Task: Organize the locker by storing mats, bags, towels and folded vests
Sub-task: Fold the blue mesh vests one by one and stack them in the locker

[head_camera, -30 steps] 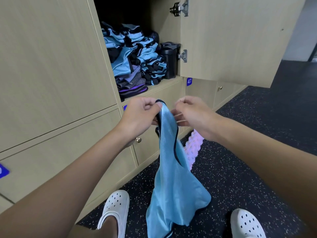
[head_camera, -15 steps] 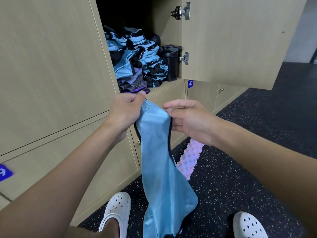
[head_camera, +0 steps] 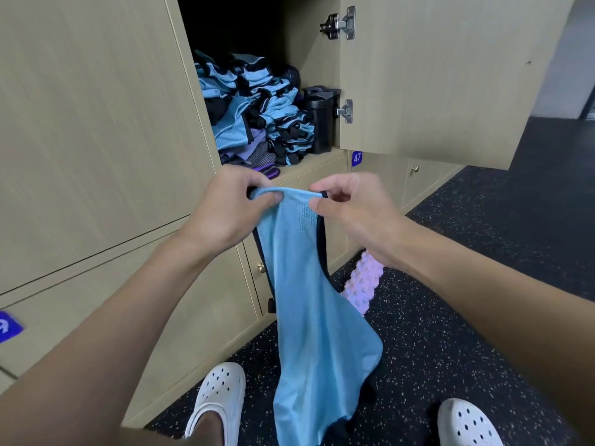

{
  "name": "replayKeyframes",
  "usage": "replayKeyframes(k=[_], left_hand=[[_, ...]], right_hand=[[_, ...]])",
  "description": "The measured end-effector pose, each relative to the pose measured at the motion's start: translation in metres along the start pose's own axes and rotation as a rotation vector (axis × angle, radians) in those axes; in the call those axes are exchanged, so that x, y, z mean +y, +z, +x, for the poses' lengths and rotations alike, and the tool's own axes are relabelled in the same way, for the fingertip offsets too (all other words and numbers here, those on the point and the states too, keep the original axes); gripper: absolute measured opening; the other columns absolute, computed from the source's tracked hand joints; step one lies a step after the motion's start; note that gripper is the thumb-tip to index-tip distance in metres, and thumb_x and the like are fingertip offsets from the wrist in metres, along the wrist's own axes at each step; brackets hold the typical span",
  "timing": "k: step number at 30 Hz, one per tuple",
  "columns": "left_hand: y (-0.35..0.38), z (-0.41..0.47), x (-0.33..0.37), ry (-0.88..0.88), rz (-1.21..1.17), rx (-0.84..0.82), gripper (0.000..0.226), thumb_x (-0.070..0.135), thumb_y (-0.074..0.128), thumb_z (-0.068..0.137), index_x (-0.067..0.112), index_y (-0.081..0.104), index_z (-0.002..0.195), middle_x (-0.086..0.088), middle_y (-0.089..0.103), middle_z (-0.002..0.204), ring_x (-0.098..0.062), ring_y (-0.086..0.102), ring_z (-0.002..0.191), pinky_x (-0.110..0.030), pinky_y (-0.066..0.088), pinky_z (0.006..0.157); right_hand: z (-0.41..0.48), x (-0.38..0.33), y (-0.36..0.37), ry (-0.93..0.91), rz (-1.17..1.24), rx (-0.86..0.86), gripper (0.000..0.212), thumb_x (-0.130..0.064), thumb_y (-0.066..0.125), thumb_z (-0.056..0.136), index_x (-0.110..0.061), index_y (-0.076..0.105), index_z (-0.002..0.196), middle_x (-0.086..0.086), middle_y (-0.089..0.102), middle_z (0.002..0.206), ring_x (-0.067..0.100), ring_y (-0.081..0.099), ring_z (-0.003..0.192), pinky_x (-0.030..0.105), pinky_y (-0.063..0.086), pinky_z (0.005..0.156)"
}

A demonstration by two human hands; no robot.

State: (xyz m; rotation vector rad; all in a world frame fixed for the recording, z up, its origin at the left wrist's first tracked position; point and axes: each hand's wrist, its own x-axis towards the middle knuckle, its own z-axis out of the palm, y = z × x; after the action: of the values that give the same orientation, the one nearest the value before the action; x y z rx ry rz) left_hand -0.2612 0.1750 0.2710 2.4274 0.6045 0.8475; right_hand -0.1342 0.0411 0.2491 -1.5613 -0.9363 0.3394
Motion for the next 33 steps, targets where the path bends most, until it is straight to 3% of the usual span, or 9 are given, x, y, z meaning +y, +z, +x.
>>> replayKeyframes(k=[5, 8, 10, 15, 18, 24, 28, 30, 33], left_hand=[[0.003, 0.002, 0.003, 0.112, -0.010, 0.036, 0.019, 0.018, 0.067, 0.092, 0.022, 0.061, 0.074, 0.004, 0.056, 0.102, 0.001, 0.051, 0.088, -0.012, 0.039, 0.078], [0.007, -0.003, 0.005, 0.104, -0.117, -0.014, 0.015, 0.017, 0.065, 0.094, 0.018, 0.061, 0.080, 0.018, 0.060, 0.065, 0.003, 0.049, 0.059, -0.015, 0.038, 0.060], [0.008, -0.004, 0.009, 0.090, -0.190, 0.005, 0.014, 0.015, 0.064, 0.095, 0.017, 0.063, 0.081, 0.017, 0.057, 0.057, 0.001, 0.045, 0.052, -0.012, 0.035, 0.054], [0.001, 0.000, 0.012, 0.020, -0.340, 0.143, 0.015, 0.017, 0.059, 0.098, 0.021, 0.064, 0.085, 0.020, 0.059, 0.072, 0.004, 0.052, 0.068, -0.014, 0.038, 0.067], [0.000, -0.003, 0.015, -0.037, -0.333, 0.013, 0.007, 0.029, 0.062, 0.097, 0.024, 0.066, 0.095, 0.021, 0.058, 0.072, 0.005, 0.052, 0.068, -0.012, 0.041, 0.066], [-0.008, -0.009, 0.017, 0.048, -0.224, -0.206, 0.055, 0.070, 0.072, 0.063, 0.031, 0.071, 0.102, 0.008, 0.057, 0.080, 0.000, 0.052, 0.068, -0.010, 0.041, 0.062], [-0.006, -0.011, 0.022, 0.095, -0.175, -0.238, 0.038, 0.049, 0.088, 0.065, 0.027, 0.073, 0.093, 0.014, 0.056, 0.072, 0.001, 0.048, 0.061, -0.010, 0.037, 0.059], [-0.005, -0.011, 0.025, 0.108, -0.152, -0.158, 0.011, 0.027, 0.083, 0.078, 0.020, 0.074, 0.078, 0.016, 0.061, 0.065, 0.004, 0.051, 0.061, -0.008, 0.037, 0.061], [-0.004, -0.009, 0.023, 0.125, -0.160, -0.043, 0.012, 0.013, 0.074, 0.087, 0.010, 0.071, 0.076, 0.008, 0.063, 0.067, 0.002, 0.051, 0.062, -0.008, 0.038, 0.060]], right_hand=[[-0.001, 0.000, 0.003, -0.052, -0.101, -0.027, 0.020, -0.010, 0.055, 0.098, -0.019, 0.061, 0.080, 0.000, 0.056, 0.069, -0.001, 0.044, 0.058, 0.015, 0.043, 0.061], [-0.002, 0.001, 0.007, -0.055, -0.041, -0.025, 0.016, -0.012, 0.054, 0.098, -0.018, 0.060, 0.084, 0.022, 0.069, 0.088, 0.018, 0.057, 0.073, 0.051, 0.056, 0.082], [-0.003, 0.000, 0.008, -0.043, 0.015, -0.035, 0.005, -0.014, 0.061, 0.094, -0.018, 0.060, 0.092, 0.022, 0.070, 0.095, 0.029, 0.063, 0.078, 0.058, 0.054, 0.084], [-0.011, 0.010, 0.014, 0.037, -0.057, -0.213, 0.017, -0.011, 0.067, 0.091, 0.002, 0.065, 0.102, 0.029, 0.066, 0.106, 0.028, 0.064, 0.086, 0.059, 0.051, 0.090], [-0.014, 0.012, 0.018, 0.018, -0.039, -0.190, 0.015, -0.011, 0.059, 0.095, 0.000, 0.066, 0.102, 0.025, 0.068, 0.103, 0.018, 0.056, 0.083, 0.052, 0.053, 0.092], [-0.013, 0.008, 0.014, -0.013, -0.008, -0.122, 0.014, -0.013, 0.064, 0.092, -0.011, 0.060, 0.078, 0.014, 0.053, 0.072, 0.017, 0.047, 0.070, 0.037, 0.044, 0.068], [-0.015, 0.005, 0.014, -0.037, -0.011, -0.111, 0.018, -0.005, 0.061, 0.091, -0.012, 0.057, 0.074, 0.004, 0.048, 0.068, 0.012, 0.040, 0.065, 0.028, 0.036, 0.062], [-0.014, 0.005, 0.013, -0.026, 0.006, -0.132, 0.017, -0.009, 0.064, 0.092, -0.010, 0.057, 0.077, 0.005, 0.050, 0.068, 0.011, 0.043, 0.063, 0.028, 0.038, 0.061], [-0.013, 0.010, 0.012, -0.012, -0.004, -0.190, 0.015, -0.012, 0.067, 0.091, -0.002, 0.060, 0.082, 0.010, 0.056, 0.075, 0.016, 0.049, 0.069, 0.031, 0.041, 0.067]])
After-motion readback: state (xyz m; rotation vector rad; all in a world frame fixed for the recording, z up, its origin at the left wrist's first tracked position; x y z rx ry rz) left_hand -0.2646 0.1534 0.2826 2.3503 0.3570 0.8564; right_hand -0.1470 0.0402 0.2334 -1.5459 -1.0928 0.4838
